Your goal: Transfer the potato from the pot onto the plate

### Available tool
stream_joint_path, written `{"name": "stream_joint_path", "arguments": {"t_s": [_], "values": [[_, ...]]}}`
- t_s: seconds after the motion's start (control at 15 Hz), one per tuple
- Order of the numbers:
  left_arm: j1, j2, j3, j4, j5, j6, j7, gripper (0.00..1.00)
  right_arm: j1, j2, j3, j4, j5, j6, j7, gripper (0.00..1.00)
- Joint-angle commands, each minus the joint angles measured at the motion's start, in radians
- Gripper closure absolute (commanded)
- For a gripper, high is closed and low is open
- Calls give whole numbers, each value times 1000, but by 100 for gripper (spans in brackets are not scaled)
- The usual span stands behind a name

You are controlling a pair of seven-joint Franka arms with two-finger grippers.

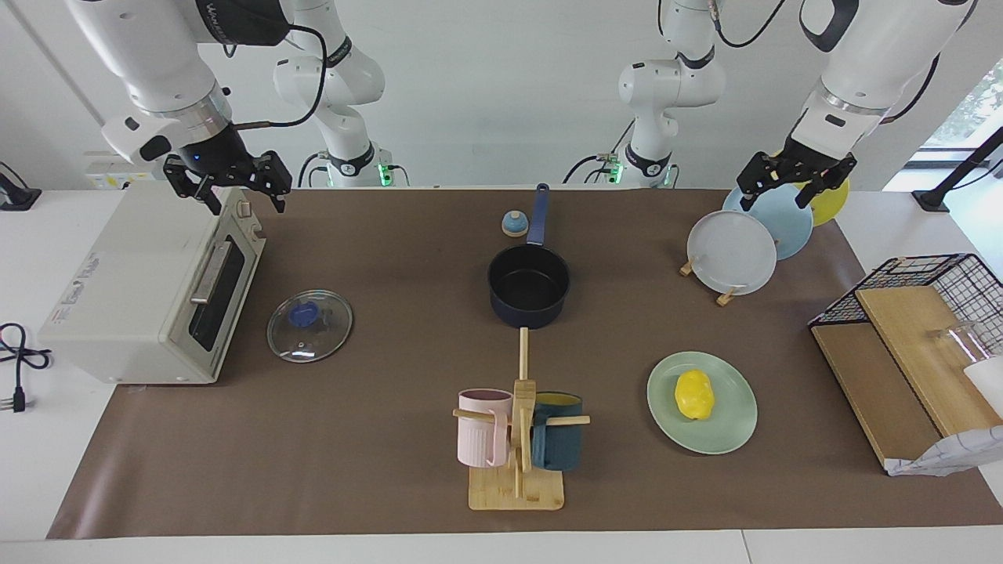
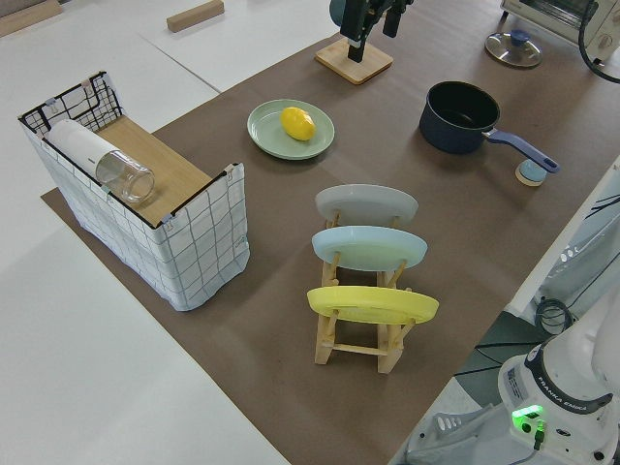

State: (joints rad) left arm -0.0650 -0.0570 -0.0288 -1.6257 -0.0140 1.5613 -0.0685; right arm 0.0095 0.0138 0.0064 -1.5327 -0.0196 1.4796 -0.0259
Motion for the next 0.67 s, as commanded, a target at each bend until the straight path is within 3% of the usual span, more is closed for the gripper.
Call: {"name": "stream_joint_path", "arguments": {"t_s": [0.0,0.6], "values": [[-12,6,9,6,-11,8,1,0,-5,1,6,9,1,-1,20,0],[-4,2,6,4,-9,-15,4,0,-2,1,6,8,4,-4,20,0]]}}
